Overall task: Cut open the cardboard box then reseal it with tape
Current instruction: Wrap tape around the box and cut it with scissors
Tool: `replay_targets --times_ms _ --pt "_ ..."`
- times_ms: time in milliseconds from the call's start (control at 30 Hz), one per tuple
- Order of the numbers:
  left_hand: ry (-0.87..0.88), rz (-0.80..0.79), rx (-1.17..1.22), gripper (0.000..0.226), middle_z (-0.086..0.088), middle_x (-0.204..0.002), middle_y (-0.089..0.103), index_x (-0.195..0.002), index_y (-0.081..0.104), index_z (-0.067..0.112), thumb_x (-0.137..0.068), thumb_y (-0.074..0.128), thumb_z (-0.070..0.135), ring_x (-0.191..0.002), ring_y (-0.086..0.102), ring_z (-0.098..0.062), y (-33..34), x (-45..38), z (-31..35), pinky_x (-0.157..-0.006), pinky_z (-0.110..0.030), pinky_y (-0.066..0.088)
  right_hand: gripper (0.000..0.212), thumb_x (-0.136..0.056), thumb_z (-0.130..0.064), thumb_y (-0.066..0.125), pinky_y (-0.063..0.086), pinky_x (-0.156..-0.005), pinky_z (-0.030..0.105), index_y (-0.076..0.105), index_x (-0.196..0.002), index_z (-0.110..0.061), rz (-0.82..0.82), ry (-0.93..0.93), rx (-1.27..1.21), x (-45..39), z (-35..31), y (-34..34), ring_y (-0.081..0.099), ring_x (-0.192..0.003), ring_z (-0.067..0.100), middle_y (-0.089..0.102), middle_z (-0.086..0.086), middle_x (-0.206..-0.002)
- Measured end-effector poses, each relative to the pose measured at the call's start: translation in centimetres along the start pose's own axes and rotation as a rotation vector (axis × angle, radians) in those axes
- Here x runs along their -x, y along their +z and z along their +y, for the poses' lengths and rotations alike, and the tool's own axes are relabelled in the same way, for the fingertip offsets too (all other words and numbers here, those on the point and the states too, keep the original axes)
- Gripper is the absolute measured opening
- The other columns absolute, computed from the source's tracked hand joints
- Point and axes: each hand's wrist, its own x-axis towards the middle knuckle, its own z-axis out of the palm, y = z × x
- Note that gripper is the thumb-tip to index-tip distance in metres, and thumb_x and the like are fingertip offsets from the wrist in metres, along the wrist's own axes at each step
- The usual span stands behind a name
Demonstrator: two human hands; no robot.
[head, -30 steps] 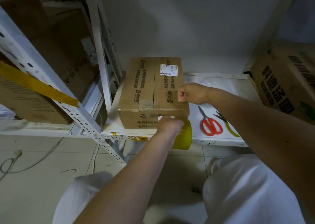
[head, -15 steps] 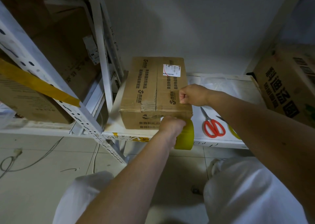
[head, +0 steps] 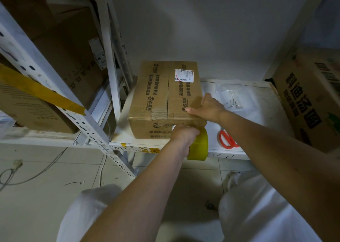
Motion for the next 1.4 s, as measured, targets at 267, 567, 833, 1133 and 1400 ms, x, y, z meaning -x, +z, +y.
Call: replay_targets --times_ms 267,567,833,1133,1400 --pt "0.008 0.014 0.03 0.012 -0.009 -0.109 0.068 -0.091 0.06 0.019 -0.085 0.068 0.012 -0.102 0.064 -0.028 0.1 -0.2 -0.3 -0.095 -0.045 0.052 0.024 -0.089 -0.022 0.066 0.054 -0.071 0.03 0.048 -0.103 -0.014 -0.185 -0.12 -0.094 -0.6 2.2 -2.1 0.058 -0.079 0.02 0.052 0.006 -0.097" --pt "0.089 -0.069 -0.039 0.051 -0.001 -0.11 0.057 -0.126 0.044 0.017 -0.084 0.071 0.01 -0.096 0.054 -0.019 -0.3 0.2 -1.2 -0.079 -0.03 0.044 0.027 -0.083 -0.039 0.07 0.041 -0.079 0.028 0.058 -0.102 -0.022 -0.018 -0.456 0.354 0.1 1.8 -2.2 0.054 -0.098 0.016 0.06 -0.005 -0.112" --pt "0.052 -0.046 -0.063 0.047 -0.005 -0.116 0.062 -0.126 0.045 0.023 -0.087 0.069 0.014 -0.109 0.059 -0.025 0.1 -0.4 -1.7 -0.096 -0.042 0.05 0.042 -0.076 -0.042 0.076 0.05 -0.079 0.032 0.054 -0.104 -0.02 -0.094 -0.404 0.403 0.7 0.8 -2.5 0.056 -0.096 0.021 0.06 0.001 -0.116" --pt "-0.095 -0.032 0.0 0.014 -0.008 -0.104 0.067 -0.098 0.063 0.021 -0.089 0.064 0.009 -0.099 0.063 -0.027 -0.2 -2.7 -4.0 -0.09 -0.044 0.053 0.041 -0.077 -0.04 0.076 0.053 -0.084 0.037 0.053 -0.102 -0.017 -0.107 -0.38 0.47 0.7 -0.2 -2.5 0.057 -0.096 0.023 0.06 0.004 -0.113" --pt "-0.102 -0.03 -0.011 0.018 -0.008 -0.104 0.068 -0.104 0.068 0.018 -0.09 0.064 0.008 -0.094 0.063 -0.026 -0.1 -3.3 -3.9 -0.089 -0.04 0.053 0.066 -0.078 -0.057 0.067 0.045 -0.076 0.03 0.045 -0.124 -0.014 -0.011 -0.434 0.583 2.1 0.0 -1.1 0.057 -0.096 0.022 0.06 0.007 -0.115"
